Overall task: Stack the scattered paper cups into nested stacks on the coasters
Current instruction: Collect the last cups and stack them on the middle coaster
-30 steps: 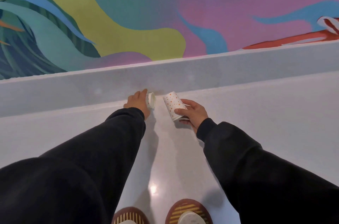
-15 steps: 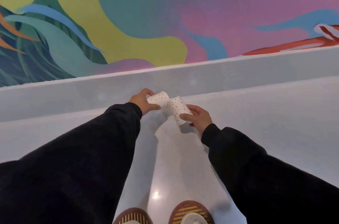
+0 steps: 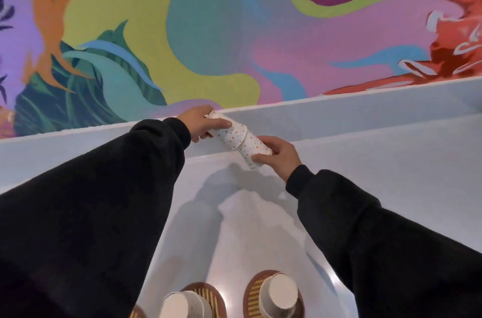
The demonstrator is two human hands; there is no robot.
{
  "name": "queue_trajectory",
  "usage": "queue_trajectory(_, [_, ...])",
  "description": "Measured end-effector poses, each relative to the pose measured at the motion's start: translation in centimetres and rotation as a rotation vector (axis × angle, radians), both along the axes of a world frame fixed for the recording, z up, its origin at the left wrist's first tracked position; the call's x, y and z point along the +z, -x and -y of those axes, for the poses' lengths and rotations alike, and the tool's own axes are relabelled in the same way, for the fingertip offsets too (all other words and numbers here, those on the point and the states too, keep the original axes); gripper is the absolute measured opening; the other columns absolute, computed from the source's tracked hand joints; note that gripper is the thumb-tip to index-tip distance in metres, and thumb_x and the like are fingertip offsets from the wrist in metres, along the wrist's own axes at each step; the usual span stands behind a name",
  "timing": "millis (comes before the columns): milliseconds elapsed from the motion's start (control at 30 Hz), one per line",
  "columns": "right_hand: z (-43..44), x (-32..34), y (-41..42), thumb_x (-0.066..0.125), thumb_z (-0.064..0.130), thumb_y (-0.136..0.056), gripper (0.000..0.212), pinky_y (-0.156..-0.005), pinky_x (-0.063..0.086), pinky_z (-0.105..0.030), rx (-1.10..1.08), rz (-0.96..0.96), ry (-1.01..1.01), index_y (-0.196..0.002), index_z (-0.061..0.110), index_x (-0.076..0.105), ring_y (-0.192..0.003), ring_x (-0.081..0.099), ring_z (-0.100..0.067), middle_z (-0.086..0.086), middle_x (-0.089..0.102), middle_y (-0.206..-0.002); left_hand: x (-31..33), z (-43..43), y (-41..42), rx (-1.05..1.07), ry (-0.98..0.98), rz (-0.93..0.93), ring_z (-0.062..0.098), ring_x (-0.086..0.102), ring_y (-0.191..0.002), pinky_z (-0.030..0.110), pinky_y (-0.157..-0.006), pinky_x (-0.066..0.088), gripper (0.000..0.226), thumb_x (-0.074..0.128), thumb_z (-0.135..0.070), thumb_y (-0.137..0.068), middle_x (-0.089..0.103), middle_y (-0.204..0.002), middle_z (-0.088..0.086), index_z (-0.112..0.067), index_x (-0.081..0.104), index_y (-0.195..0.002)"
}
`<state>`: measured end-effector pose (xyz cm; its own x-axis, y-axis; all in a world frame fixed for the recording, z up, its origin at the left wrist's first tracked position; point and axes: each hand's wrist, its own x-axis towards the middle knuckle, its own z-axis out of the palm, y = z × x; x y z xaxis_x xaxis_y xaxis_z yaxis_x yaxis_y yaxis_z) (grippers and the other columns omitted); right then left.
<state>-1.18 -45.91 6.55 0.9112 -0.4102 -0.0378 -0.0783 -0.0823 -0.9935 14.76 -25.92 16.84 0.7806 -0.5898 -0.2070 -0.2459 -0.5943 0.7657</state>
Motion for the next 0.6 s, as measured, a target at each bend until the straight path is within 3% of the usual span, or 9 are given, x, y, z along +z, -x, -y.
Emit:
queue_trajectory(167, [-2.3, 1.9, 1.9, 0.089, 0.002, -0.072, 0.055, -0.09, 0.059, -0.035, -0.018, 0.035, -0.01, -0.121, 0.007, 0.067, -0.105, 0.071, -0.024, -0.009, 0.073, -0.115, 0.1, -0.8, 3.2, -0.035, 0.043, -0.025, 0.018, 0.057, -0.068, 0.031, -0.06, 0.047, 0.054, 0.077, -0.057, -0.072, 0.067, -0.085, 0.001, -0.016, 0.067, -0.107])
queue_trajectory(333, [-4.4, 3.4, 3.2, 0.098, 0.024, -0.06, 0.081, -0.086, 0.058, -0.031, -0.075, 0.007, 0.182, -0.132, 0.022, 0.06, -0.104, 0.066, -0.015, 0.004, 0.066, -0.117, -1.3, -0.6, 7.5, 0.044, 0.175, -0.204, 0.017, 0.068, -0.082, 0.033, -0.067, 0.059, 0.04, 0.082, -0.044, -0.082, 0.074, -0.102, 0.001, -0.021, 0.07, -0.113])
queue_trajectory(467, [-6.4, 4.8, 4.1, 0.094, 0.018, -0.061, 0.072, -0.079, 0.062, -0.037, -0.062, 0.055, 0.236, -0.125, 0.025, 0.063, -0.099, 0.066, -0.016, 0.008, 0.067, -0.111, -0.9, -0.7, 10.1, 0.076, 0.362, -0.371, 0.024, 0.07, -0.098, 0.035, -0.073, 0.06, 0.039, 0.084, -0.032, -0.082, 0.077, -0.11, 0.005, -0.017, 0.072, -0.116])
queue_trajectory(600, [-7.5, 5.9, 5.2, 0.087, 0.007, -0.065, 0.067, -0.077, 0.061, -0.038, -0.071, 0.102, 0.244, -0.125, 0.023, 0.06, -0.097, 0.065, -0.017, 0.007, 0.065, -0.11, 0.4, -1.8, 11.7, 0.051, 0.39, -0.363, 0.024, 0.073, -0.104, 0.039, -0.079, 0.062, 0.039, 0.085, -0.026, -0.081, 0.078, -0.109, 0.004, -0.018, 0.071, -0.117])
